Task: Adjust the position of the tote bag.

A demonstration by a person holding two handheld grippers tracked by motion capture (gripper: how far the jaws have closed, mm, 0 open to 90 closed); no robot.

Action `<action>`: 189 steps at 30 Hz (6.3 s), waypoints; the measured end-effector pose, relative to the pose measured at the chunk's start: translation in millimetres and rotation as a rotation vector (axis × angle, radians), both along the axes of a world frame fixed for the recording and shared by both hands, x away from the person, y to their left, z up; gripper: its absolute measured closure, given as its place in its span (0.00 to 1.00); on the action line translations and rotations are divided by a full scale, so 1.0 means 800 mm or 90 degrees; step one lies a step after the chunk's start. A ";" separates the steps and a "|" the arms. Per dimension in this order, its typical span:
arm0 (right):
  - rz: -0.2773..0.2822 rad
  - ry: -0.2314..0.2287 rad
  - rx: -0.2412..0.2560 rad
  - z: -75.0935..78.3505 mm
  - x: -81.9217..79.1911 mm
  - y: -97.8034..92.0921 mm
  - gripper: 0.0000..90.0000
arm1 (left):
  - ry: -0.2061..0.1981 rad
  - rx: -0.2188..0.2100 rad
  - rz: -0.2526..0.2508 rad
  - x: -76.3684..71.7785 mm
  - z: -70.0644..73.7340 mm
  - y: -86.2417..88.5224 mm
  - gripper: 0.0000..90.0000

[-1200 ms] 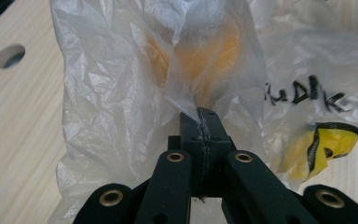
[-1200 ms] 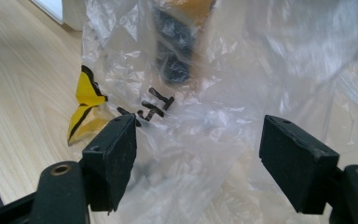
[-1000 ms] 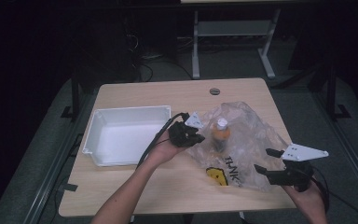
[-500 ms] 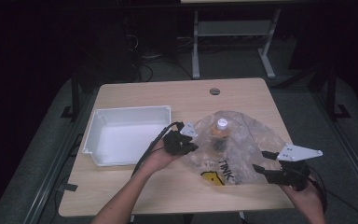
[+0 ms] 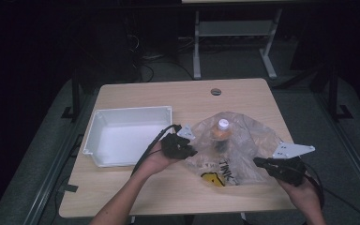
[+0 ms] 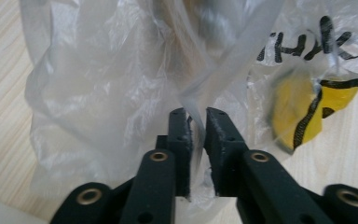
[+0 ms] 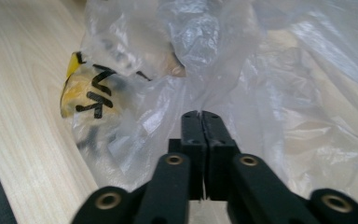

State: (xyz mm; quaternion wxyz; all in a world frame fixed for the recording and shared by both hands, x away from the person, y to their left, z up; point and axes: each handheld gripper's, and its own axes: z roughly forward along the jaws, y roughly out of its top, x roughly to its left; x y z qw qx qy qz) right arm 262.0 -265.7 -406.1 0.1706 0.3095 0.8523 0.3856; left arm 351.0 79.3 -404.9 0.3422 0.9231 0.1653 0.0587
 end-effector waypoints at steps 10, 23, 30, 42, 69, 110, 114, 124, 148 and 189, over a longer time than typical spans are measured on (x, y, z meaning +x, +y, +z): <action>0.020 0.014 0.001 -0.002 0.000 0.011 1.00 | -0.009 -0.059 0.005 -0.009 0.039 0.027 0.55; 0.038 0.015 0.007 -0.003 0.003 0.016 1.00 | -0.032 -0.094 -0.063 -0.003 0.088 -0.014 0.47; 0.044 0.017 0.014 -0.002 0.004 0.016 1.00 | -0.038 -0.080 -0.068 0.015 0.092 -0.042 0.41; 0.049 0.010 0.023 0.002 0.005 0.015 1.00 | -0.051 -0.032 -0.126 0.028 0.090 -0.061 0.83; 0.079 -0.014 0.025 0.023 0.003 0.040 1.00 | -0.043 0.003 -0.054 0.034 0.050 -0.016 1.00; 0.141 0.037 -0.009 0.000 0.010 0.099 1.00 | -0.015 -0.039 -0.043 0.004 0.053 0.022 0.59; 0.142 0.039 -0.010 -0.003 0.011 0.104 1.00 | -0.022 -0.050 -0.055 -0.006 0.062 0.021 0.51; 0.161 0.038 -0.014 -0.004 0.012 0.117 1.00 | -0.032 -0.070 -0.060 -0.012 0.068 -0.008 0.35; 0.140 0.003 0.069 0.040 -0.008 0.065 0.61 | -0.042 -0.033 -0.080 -0.004 0.047 -0.028 0.99; 0.199 0.098 0.080 0.070 0.140 -0.009 1.00 | -0.034 -0.046 -0.057 0.027 0.065 0.010 1.00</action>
